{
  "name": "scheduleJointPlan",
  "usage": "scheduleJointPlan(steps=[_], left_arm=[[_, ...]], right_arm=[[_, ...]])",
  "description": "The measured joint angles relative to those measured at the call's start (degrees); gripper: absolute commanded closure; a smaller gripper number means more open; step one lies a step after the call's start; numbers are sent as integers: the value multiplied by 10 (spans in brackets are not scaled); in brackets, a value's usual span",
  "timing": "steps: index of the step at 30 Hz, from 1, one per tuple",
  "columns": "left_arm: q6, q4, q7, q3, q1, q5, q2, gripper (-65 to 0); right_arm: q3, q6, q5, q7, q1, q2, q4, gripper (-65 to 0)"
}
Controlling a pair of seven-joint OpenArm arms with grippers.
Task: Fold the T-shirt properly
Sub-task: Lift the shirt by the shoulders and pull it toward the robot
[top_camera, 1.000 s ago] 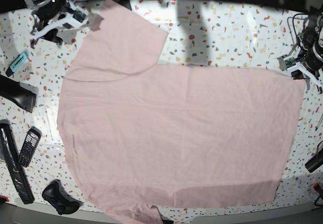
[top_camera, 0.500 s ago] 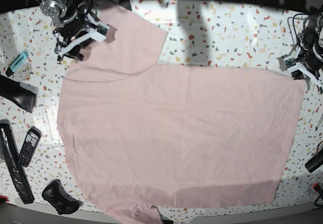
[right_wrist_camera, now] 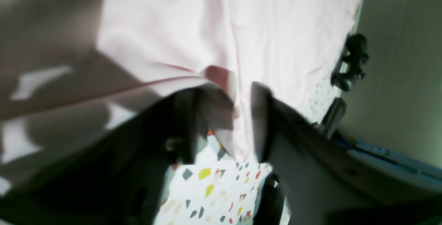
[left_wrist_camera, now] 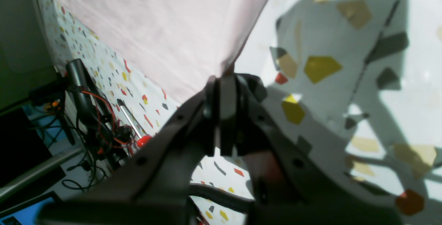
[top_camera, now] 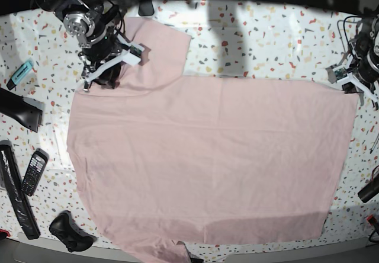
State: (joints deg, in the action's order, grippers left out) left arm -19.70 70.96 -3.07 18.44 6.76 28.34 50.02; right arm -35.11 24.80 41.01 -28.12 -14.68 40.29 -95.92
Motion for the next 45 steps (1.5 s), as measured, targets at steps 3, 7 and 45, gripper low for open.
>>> scheduleJointPlan(steps=[3, 7, 45], left_arm=[[0, 0, 0, 0, 0, 0, 0, 0], [0, 0, 0, 0, 0, 0, 0, 0], [21, 205, 114, -96, 356, -24, 59, 0]], right_arm=[[0, 26, -5, 0, 1, 0, 0, -45], [-2, 34, -4, -11, 1, 0, 1, 0], [188, 14, -85, -101, -377, 74, -223, 0]])
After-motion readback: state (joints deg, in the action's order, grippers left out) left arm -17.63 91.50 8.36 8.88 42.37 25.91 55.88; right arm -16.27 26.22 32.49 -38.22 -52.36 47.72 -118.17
